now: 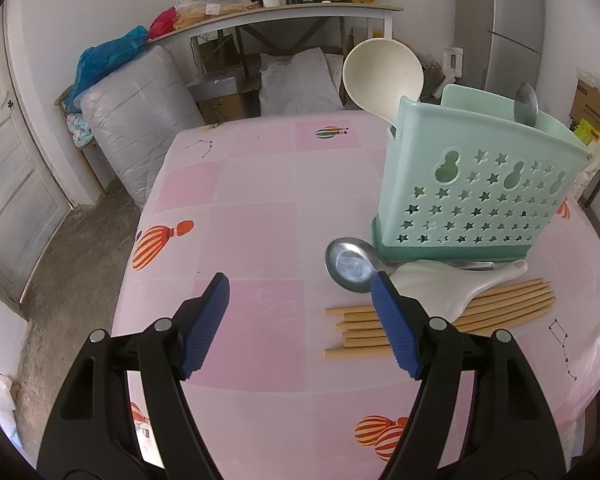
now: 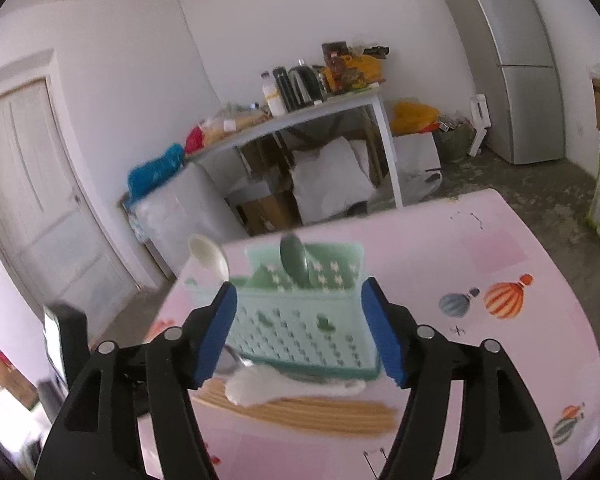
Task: Organize utensils
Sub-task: 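Move the left tool to the second steel spoon and close on it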
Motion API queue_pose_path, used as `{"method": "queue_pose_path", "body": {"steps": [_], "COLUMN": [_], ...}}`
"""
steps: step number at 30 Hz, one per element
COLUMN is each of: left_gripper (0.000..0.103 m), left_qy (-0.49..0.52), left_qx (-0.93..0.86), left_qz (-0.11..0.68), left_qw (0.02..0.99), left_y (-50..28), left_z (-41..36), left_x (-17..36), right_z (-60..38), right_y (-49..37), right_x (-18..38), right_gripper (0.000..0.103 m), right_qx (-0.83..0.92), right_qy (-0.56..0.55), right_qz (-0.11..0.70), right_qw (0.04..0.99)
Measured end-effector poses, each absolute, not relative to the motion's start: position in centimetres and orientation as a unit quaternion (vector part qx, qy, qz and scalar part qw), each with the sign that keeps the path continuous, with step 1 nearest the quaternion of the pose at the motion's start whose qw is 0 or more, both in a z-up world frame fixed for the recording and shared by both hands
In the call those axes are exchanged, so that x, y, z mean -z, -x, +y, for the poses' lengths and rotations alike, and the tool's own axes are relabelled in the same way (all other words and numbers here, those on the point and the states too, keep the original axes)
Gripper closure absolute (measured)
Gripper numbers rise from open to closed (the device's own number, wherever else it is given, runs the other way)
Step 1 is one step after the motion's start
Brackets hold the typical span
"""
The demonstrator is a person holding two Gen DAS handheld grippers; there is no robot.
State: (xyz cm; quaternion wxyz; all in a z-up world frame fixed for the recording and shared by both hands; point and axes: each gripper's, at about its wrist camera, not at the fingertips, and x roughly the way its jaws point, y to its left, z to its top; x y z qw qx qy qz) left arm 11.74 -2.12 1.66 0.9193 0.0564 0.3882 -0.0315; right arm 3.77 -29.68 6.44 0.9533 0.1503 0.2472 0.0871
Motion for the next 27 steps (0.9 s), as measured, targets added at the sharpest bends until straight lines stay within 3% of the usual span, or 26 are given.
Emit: {"method": "queue_pose_path", "body": {"steps": [11,19,20,22,27], "left_gripper": [0.033,0.034,0.036,0.049,0.059], "left_qy": [-0.044,0.017,0.022,0.032,0.079], "left_qx": [0.038,0.165,0.181,0.211,0.270], "left_qz": [0.387,0.398,0.404,0.412,0.407], "left_qw": [0.920,0.902,0.897,0.886,0.869], "left_y": [-12.1,-11.4,-11.4,-11.4,-12.0], "left_z": [-1.0,1.7,1.7,1.6,1.3], "left_x": [-1.5,1.0,1.4,1.9,2.0], "right_z": [-26.6,-24.0,-23.9,-23.9,-23.9], "right_y": [-1.3,0.0,0.1,0.3,0.4], "right_x": [-1.1,3.8,4.2,4.9,6.3], "right_gripper": [0.030,0.030,0.030,0.030,0.030], "right_qx": [-0.069,-0.055,-0.053,-0.050,-0.049], "right_qy": [-0.103,-0.094,-0.099,-0.110,-0.132], "right_qz": [0.331,0.397,0.399,0.401,0.413], "right_qw": [0.935,0.911,0.910,0.908,0.900]}}
